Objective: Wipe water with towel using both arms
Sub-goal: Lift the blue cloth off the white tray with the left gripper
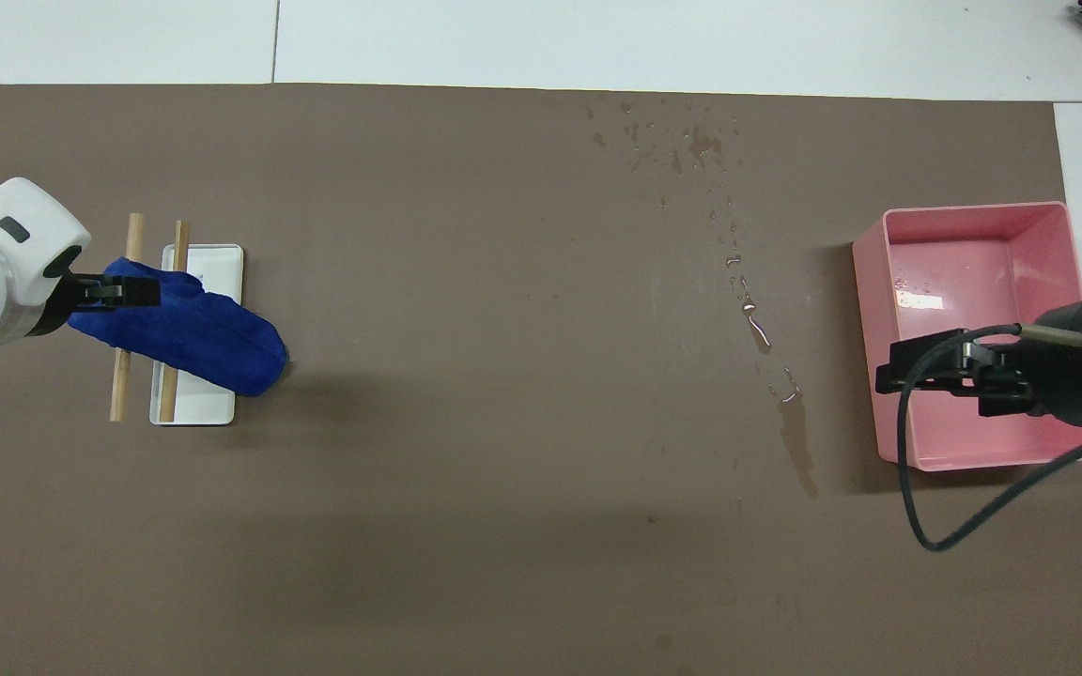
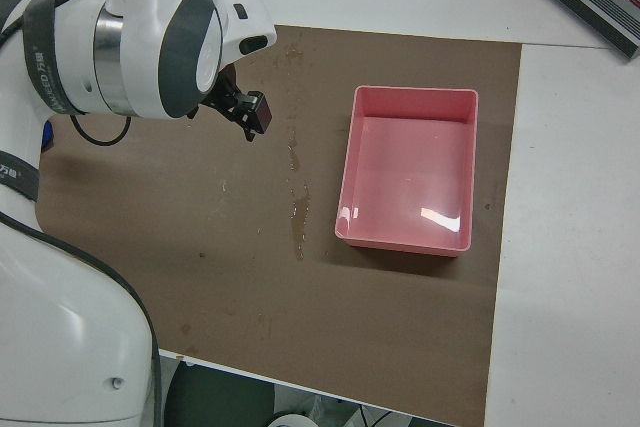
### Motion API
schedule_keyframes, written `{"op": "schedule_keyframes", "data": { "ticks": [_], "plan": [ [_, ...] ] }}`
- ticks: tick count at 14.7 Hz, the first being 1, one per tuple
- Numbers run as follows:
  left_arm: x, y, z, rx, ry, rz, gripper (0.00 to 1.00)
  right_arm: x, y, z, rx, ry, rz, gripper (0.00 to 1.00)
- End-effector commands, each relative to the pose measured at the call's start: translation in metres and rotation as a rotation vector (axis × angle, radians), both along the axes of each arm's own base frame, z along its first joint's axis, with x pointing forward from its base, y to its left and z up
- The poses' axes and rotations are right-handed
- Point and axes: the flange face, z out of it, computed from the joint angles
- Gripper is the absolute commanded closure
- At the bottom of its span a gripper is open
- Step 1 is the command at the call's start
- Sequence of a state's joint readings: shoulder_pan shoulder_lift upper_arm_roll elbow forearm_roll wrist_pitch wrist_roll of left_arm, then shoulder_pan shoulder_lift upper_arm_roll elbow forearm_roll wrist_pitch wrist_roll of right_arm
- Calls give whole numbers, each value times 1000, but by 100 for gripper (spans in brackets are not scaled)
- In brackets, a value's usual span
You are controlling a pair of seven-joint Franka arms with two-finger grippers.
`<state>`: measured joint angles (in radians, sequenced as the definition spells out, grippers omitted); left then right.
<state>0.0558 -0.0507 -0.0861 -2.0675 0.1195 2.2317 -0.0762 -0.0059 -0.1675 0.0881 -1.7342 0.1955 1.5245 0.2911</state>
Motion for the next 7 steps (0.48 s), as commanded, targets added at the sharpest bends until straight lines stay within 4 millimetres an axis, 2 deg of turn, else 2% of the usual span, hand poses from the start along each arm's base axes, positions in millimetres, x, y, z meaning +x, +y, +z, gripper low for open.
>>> {"op": "schedule_keyframes", "data": {
  "ticks": [1,4,5,6,7],
  "plan": [
    [1,17,-25,17,-26,17,0,-9,1,-15,24,-38,-23,0],
    [-2,14,-50,1,-52,30,1,-7,15,-25,24,-56,21,0],
    [-1,14,-51,0,-56,29,4,-7,23,-30,14,-69,85,0],
    [-1,13,-51,0,-57,28,8,-7,23,-44,13,-68,135,0],
    [-1,13,-51,1,-57,27,18,-5,20,-55,14,-85,170,0]
  ]
}}
